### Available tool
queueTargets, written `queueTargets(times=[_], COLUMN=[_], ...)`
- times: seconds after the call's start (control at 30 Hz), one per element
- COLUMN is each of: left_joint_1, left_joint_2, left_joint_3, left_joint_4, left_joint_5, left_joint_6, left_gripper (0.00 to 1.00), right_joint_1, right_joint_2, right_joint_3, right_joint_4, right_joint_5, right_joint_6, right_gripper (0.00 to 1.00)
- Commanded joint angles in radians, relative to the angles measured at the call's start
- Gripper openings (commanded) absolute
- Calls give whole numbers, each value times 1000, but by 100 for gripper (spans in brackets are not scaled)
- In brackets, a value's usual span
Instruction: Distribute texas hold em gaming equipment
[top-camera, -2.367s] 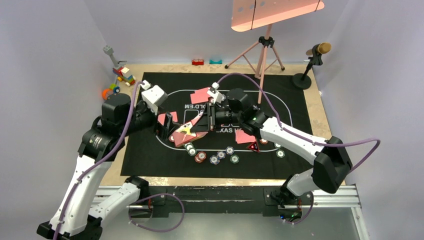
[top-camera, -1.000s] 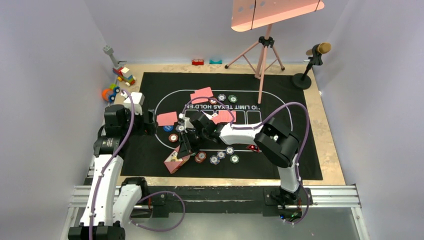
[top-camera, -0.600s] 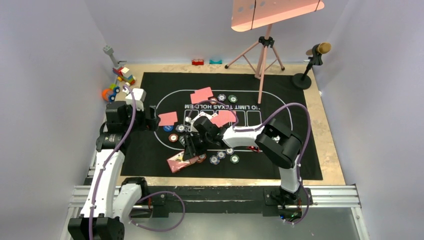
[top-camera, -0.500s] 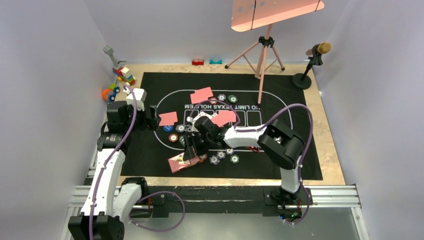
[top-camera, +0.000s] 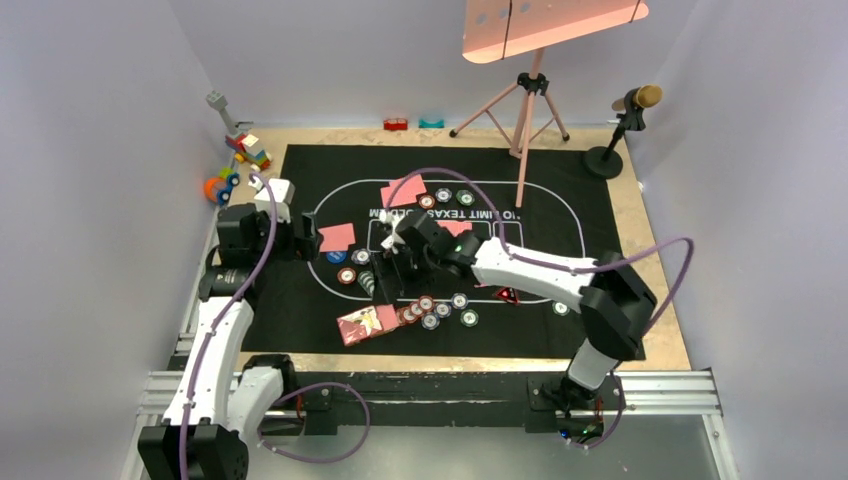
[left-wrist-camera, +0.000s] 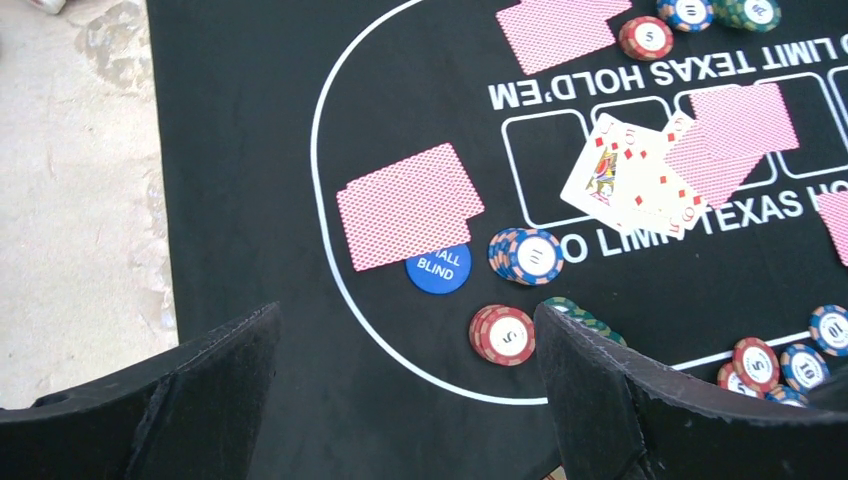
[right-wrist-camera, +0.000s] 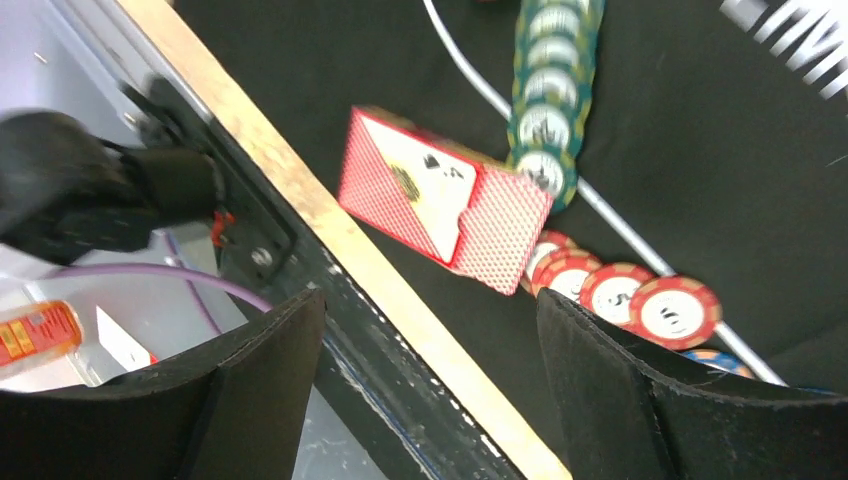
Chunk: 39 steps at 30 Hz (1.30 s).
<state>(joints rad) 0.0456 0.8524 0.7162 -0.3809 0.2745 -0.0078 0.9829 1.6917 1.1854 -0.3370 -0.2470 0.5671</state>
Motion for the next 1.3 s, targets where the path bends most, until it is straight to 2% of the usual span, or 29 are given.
queueTargets(times=[0.0,0.1,0.2,0.33,0.43,0.57,0.63,0.77,0.9,1.07,1.1,1.27], left_joint_1=[7,6,5,5,5,5,5,6,5,5,5,6], left_joint_2=[-2,20,43,79,116,153,154,155,211,289,309,378], left_joint_3=[-6,-13,-36,-95,-104,-106,-147,-270,-329,-463,-485,-513], left_joint_4=[52,77,146,295,357,427,516,756,909,1238,1302,1399], left_joint_5=[-64,-90,-108,-104,-94,-92,-93,-43,-61,-96,-102,-114], left_joint_6=[-27,-39,-57,-83,-86,-59,-56,-35,-50,-11,-9,-13], left_gripper=[100,100,100,100,100,100,100,100,100,100,100,100], right_joint_1=[-81,-206,-332,-551,-675,-720,-732,-762,-808,-819,-824,-831], right_joint_2=[-153,-215,-297,-435,-506,-553,-561,-566,-498,-450,-444,-418], right_joint_3=[181,208,169,-17,-124,-242,-312,-518,-588,-755,-765,-807], right_joint_4=[-138,-157,-143,34,147,322,422,804,891,1208,1217,1318], right_joint_5=[83,93,211,332,433,669,785,905,910,919,922,942], right_joint_6=[-104,-110,-120,-100,-167,-338,-402,-492,-478,-528,-508,-487], right_gripper=[81,82,82,82,86,87,89,91,93,94,94,95])
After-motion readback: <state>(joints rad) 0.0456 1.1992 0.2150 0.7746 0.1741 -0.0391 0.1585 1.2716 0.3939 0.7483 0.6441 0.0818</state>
